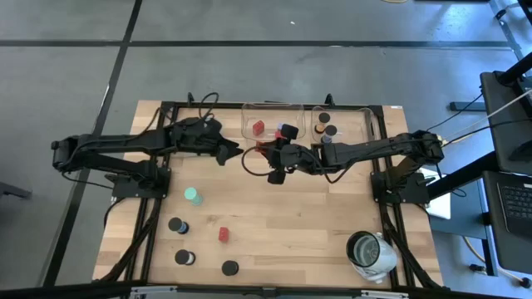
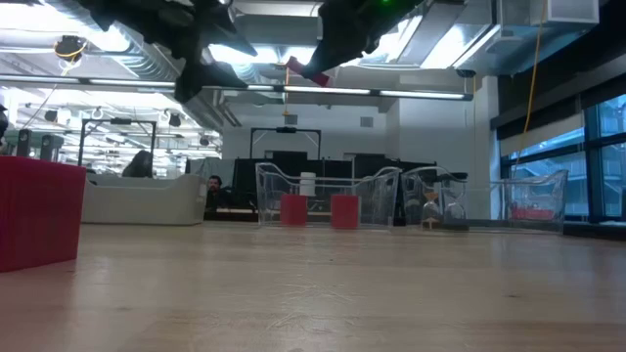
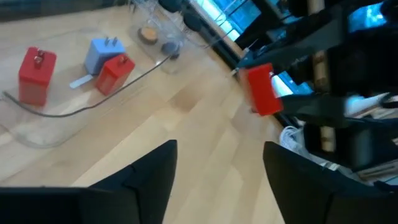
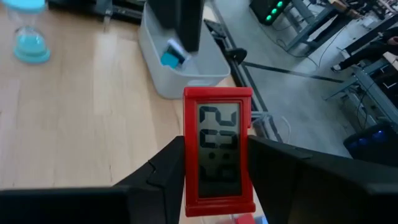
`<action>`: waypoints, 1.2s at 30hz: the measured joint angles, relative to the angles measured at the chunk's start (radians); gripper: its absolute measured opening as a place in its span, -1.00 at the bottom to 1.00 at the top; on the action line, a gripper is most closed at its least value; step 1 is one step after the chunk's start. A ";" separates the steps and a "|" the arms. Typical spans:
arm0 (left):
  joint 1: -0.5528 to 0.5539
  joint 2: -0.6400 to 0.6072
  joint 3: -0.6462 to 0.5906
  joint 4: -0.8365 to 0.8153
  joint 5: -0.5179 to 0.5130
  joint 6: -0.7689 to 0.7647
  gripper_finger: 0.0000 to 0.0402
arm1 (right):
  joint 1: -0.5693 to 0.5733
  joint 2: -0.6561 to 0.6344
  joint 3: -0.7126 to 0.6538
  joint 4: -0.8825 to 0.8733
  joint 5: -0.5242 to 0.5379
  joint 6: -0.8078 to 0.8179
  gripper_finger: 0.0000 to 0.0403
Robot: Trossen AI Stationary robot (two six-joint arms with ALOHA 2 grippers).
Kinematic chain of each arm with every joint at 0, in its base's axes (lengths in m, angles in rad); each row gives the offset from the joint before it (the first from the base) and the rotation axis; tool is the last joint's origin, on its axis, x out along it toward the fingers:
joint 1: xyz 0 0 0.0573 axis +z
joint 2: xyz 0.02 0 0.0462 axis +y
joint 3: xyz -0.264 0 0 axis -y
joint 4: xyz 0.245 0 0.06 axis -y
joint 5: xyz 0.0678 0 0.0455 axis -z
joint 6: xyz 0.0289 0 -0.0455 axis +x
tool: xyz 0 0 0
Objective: Pick & Place Office items
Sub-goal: Put the red digital timer into the gray bin
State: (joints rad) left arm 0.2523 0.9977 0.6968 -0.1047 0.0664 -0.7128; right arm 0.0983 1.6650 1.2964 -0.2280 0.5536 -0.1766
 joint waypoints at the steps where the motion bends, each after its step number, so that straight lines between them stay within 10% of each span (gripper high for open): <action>1: 0.002 0.021 0.000 0.030 -0.003 0.000 0.22 | -0.005 0.000 0.000 0.010 -0.011 -0.001 -0.29; 12: 0.020 0.184 0.000 0.383 0.080 -0.011 0.33 | -0.017 0.000 0.000 0.012 -0.041 0.003 -0.28; 36: -0.035 0.271 0.001 0.473 0.086 -0.097 0.18 | -0.018 0.000 0.000 0.001 -0.038 -0.099 -0.28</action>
State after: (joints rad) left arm 0.2176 1.2686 0.6975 0.3687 0.1520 -0.8097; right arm 0.0803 1.6650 1.2968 -0.2268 0.5160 -0.2752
